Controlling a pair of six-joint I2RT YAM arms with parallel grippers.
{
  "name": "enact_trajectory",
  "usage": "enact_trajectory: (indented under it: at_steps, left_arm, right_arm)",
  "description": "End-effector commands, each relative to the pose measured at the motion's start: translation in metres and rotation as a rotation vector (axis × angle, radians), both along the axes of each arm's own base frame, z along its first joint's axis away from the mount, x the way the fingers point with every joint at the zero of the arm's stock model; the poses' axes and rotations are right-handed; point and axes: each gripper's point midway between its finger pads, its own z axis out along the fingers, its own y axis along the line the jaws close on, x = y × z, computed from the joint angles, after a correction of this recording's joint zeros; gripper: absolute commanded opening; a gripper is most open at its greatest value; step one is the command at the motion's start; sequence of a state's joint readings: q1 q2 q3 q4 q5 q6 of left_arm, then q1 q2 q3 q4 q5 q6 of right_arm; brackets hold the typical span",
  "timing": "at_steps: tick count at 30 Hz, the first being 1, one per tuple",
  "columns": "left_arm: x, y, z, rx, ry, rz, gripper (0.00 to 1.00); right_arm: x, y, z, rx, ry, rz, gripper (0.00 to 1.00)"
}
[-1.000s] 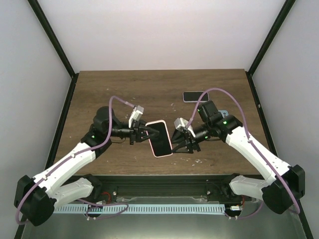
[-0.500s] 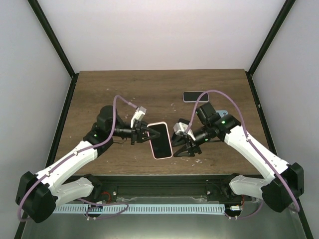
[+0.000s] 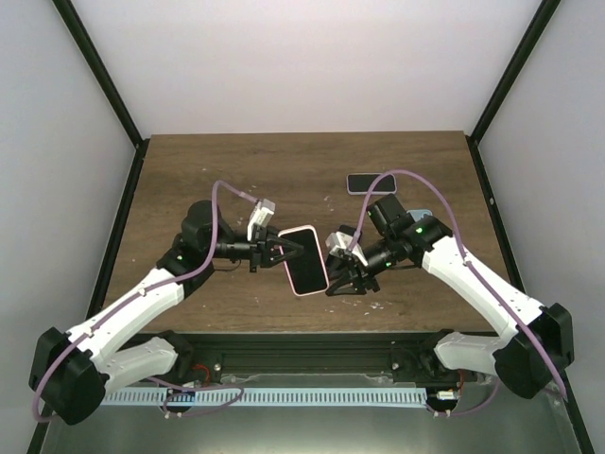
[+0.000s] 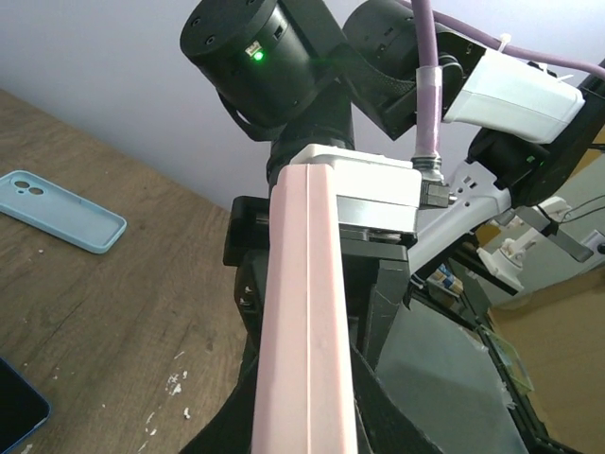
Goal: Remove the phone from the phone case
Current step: Remove the phone case from the phone.
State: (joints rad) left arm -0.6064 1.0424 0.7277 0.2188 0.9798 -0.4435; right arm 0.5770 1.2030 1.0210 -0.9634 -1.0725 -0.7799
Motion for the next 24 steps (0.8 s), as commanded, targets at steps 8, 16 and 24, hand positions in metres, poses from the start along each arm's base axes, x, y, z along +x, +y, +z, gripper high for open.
enact_trajectory:
  at_steps: [8, 16, 24]
  left_arm:
    - [0.008, -0.004, 0.015, -0.065, -0.028, -0.007, 0.0]
    - [0.022, -0.017, -0.003, -0.06, 0.143, -0.037, 0.0]
    - [0.033, -0.025, -0.012, -0.073, 0.213, -0.062, 0.0]
  right_arm:
    - [0.0, 0.005, 0.018, 0.056, -0.148, 0.044, 0.21]
    - [-0.003, 0.005, 0.02, 0.072, -0.291, 0.112, 0.18]
    - [0.002, 0.008, 0.023, 0.138, -0.415, 0.103, 0.19]
